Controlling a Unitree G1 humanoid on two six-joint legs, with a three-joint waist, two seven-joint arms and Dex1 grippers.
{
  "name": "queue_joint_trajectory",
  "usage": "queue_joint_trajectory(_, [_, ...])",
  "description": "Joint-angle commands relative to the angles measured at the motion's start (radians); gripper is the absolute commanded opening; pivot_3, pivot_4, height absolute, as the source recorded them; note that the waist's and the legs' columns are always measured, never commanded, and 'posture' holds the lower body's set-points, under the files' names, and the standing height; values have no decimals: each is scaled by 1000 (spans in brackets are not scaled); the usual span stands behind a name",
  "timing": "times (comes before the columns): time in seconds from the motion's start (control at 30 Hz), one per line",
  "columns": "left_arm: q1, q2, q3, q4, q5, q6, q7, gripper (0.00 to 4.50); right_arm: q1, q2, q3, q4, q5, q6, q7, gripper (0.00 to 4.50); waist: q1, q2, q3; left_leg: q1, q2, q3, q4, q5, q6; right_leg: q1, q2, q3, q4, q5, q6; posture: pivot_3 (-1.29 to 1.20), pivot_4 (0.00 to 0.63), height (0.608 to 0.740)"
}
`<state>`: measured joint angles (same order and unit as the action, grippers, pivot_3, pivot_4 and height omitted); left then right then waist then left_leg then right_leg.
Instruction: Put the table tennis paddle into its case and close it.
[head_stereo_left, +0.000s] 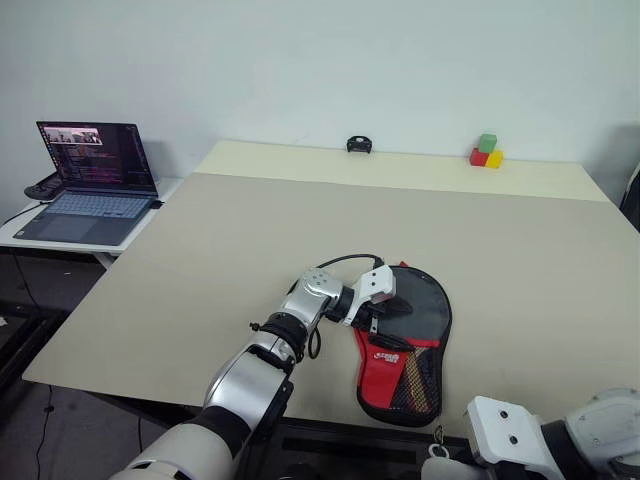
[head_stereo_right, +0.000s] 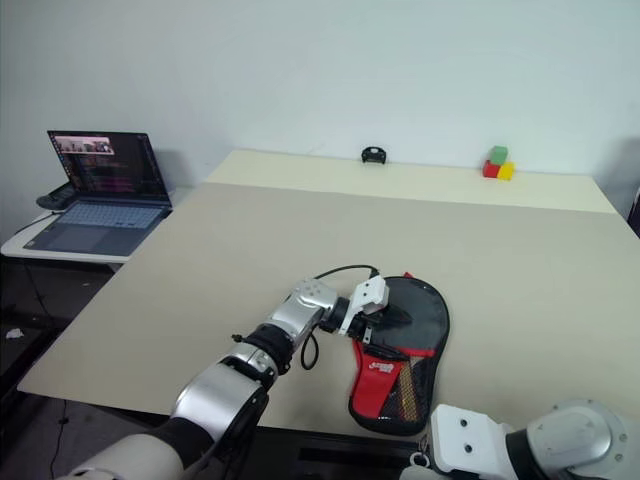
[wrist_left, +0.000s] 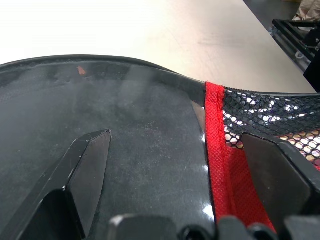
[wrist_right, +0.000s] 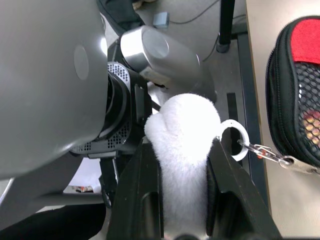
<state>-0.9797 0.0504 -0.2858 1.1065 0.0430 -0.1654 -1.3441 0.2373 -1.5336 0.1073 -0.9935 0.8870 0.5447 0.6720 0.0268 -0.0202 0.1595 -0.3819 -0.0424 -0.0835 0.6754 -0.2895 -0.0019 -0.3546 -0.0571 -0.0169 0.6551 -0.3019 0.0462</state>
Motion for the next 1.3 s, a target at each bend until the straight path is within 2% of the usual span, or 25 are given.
queue_joint_trajectory(0.03, [46, -6, -50, 68, 69, 25, -2, 4500, -31, -22, 60, -54, 73, -66, 16, 547, 0, 1, 0, 0, 0, 0, 0, 0, 0, 0, 0, 0, 0, 0, 0, 0, 150, 740])
queue_joint_trajectory(0.3, [44, -11, -49, 70, 73, 19, 6, 4500, -74, -49, 153, -54, 87, -138, -3, 547, 0, 1, -1, 0, 0, 0, 0, -1, 0, 0, 0, 0, -2, 0, 0, 0, 150, 740])
queue_joint_trajectory(0.43, [45, -18, -50, 70, 76, 14, 9, 4500, -74, -38, 175, -54, 32, -100, -77, 547, 0, 2, -1, -1, 0, -1, 0, -1, 1, 1, 0, -1, -4, 0, 0, 0, 150, 740])
queue_joint_trajectory(0.67, [44, -22, -45, 72, 78, 10, 17, 4500, -61, -22, 123, -54, -6, -19, -135, 2808, 0, 2, -2, -1, 0, -1, 0, -2, 1, 2, 0, -1, -6, 1, 1, 0, 150, 740])
queue_joint_trajectory(0.8, [44, -21, -41, 70, 75, 9, 23, 4500, -79, 15, -7, -29, 98, 30, -127, 2808, 0, 2, -2, -1, 0, -1, 0, -2, 1, 2, 0, 0, -6, 1, 1, 0, 150, 740])
queue_joint_trajectory(1.0, [44, -21, -29, 63, 63, 14, 32, 4500, -183, 84, -259, 97, 379, 112, -128, 2808, 0, 2, -2, 0, 0, 0, 1, -2, 1, 3, 0, 0, -6, 1, 1, 0, 150, 740])
queue_joint_trajectory(1.1, [43, -18, -22, 56, 55, 17, 29, 4500, -214, 97, -325, 148, 385, 165, -102, 2808, 1, 2, -2, -1, 0, 0, 0, -2, 1, 3, 0, 0, -6, 1, 1, 0, 150, 740])
queue_joint_trajectory(1.3, [46, -7, -8, 40, 50, 20, 30, 4500, -142, 130, -402, 128, 389, 260, -13, 2808, 0, 2, -2, -1, 0, 0, 0, -3, 3, 2, 0, 0, -7, 1, 1, 0, 150, 740])
